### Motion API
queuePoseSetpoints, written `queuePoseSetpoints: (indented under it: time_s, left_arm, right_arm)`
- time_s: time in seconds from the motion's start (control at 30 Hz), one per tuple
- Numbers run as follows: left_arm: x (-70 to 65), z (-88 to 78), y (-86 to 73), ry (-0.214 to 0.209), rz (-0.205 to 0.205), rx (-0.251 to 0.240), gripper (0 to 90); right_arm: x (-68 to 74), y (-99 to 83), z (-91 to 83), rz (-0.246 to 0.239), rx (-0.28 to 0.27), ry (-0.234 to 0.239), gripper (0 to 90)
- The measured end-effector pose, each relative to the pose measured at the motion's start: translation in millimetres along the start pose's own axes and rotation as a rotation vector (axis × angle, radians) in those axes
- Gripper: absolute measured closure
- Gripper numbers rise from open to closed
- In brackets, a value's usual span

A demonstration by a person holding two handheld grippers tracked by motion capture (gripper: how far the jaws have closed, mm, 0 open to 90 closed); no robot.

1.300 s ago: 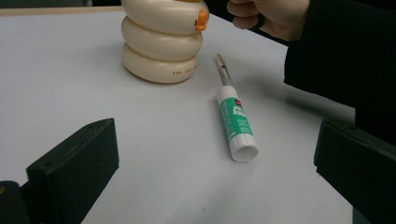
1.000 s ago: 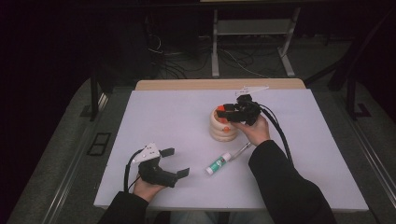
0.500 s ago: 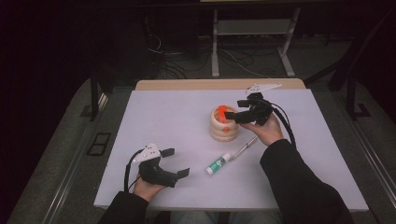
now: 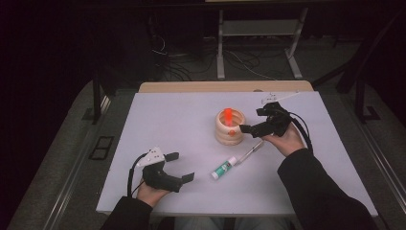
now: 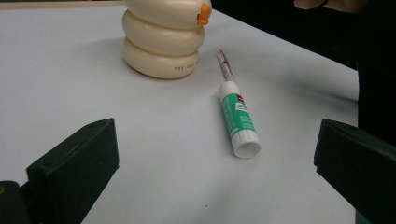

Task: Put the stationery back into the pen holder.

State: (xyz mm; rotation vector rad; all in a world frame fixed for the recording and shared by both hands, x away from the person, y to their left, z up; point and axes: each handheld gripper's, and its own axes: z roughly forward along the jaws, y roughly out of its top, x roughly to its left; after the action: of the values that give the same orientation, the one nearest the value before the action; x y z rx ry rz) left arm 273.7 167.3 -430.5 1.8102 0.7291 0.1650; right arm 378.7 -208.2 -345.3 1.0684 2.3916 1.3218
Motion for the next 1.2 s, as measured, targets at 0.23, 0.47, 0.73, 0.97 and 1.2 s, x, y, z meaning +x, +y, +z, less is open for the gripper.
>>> queuePoseSetpoints:
  time_s: [0.23,0.47,0.73,0.97,1.2]
  left_arm:
    - [0.1,0.0,0.0,0.001,0.000,0.004,0.0]
    - [-0.2,-0.2,0.3,0.003,0.002,0.005,0.0]
    - [-0.2,-0.1,0.5,0.003,0.005,0.009,0.0]
    - [-0.6,-0.1,0.4,0.002,0.003,0.010,0.0]
    - [-0.3,0.5,0.2,0.001,0.001,0.012,0.0]
  right_arm:
    - [4.6,-13.4,-15.2,-0.009,-0.008,-0.003,0.2]
    - [7.0,-26.7,-28.4,-0.005,-0.015,-0.003,0.1]
    - [7.9,-42.8,-39.8,0.010,-0.019,-0.006,0.2]
    - [9.4,-59.8,-45.8,0.022,-0.016,-0.007,0.2]
    - [12.5,-77.0,-51.7,0.041,-0.030,-0.003,0.2]
